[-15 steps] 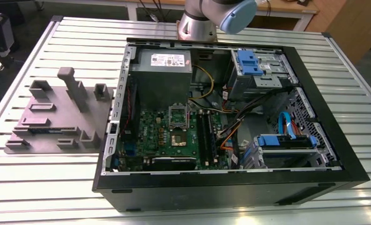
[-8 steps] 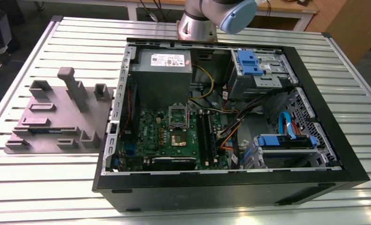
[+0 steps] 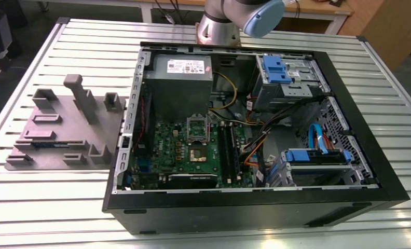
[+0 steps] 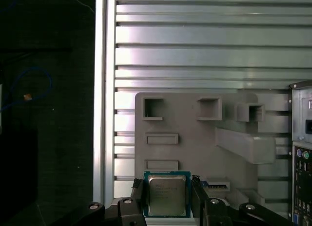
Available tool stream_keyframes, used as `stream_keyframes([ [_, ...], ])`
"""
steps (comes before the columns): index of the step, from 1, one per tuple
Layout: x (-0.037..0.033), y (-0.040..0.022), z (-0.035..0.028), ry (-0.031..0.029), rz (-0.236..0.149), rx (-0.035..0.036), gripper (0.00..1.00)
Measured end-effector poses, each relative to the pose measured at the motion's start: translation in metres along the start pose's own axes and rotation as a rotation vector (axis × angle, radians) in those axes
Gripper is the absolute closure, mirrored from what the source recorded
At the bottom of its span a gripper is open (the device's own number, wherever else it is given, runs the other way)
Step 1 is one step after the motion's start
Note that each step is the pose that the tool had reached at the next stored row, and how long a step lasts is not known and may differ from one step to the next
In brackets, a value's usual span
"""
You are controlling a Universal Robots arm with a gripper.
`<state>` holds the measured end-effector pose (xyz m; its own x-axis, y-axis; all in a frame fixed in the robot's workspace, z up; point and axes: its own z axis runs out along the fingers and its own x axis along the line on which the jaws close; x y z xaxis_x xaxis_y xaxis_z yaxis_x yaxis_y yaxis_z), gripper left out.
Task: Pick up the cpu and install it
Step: 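Pick up the cpu and move it towards the insertion slot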
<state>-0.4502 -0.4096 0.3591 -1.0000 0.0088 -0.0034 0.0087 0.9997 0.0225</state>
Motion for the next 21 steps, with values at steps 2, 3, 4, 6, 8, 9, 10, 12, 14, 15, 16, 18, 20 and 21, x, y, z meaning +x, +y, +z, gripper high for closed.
stream_keyframes([
  [2, 0.0, 0.0, -0.0008, -0.0001, 0.0, -0.0001, 0.53],
  [3, 0.0, 0.0, -0.0012, -0.0001, 0.0, -0.0001, 0.53],
  [4, 0.0, 0.0001, -0.0018, -0.0001, 0.0, -0.0001, 0.53],
  [6, 0.0, 0.0001, -0.0031, -0.0001, 0.0, -0.0001, 0.53],
  [8, 0.0, 0.0001, -0.0047, -0.0001, 0.0, -0.0001, 0.53],
  [9, -0.0001, 0.0001, -0.0054, -0.0002, 0.0, -0.0001, 0.53],
  [10, 0.0, 0.0001, -0.0062, -0.0002, 0.0, -0.0001, 0.53],
  [12, 0.0, 0.0002, -0.0074, -0.0003, 0.0, -0.0001, 0.53],
  [14, -0.0001, 0.0002, -0.0086, -0.0002, 0.0, -0.0001, 0.53],
  [15, 0.0, 0.0002, -0.0092, -0.0002, 0.0, -0.0001, 0.53],
  [16, -0.0001, 0.0002, -0.0098, -0.0002, 0.0, -0.0001, 0.53],
  [18, -0.0001, 0.0003, -0.0111, -0.0002, 0.0, -0.0001, 0.53],
  [20, -0.0001, 0.0003, -0.0125, -0.0002, 0.0, -0.0001, 0.53],
  [21, -0.0001, 0.0003, -0.0131, -0.0003, 0.0, -0.0002, 0.53],
])
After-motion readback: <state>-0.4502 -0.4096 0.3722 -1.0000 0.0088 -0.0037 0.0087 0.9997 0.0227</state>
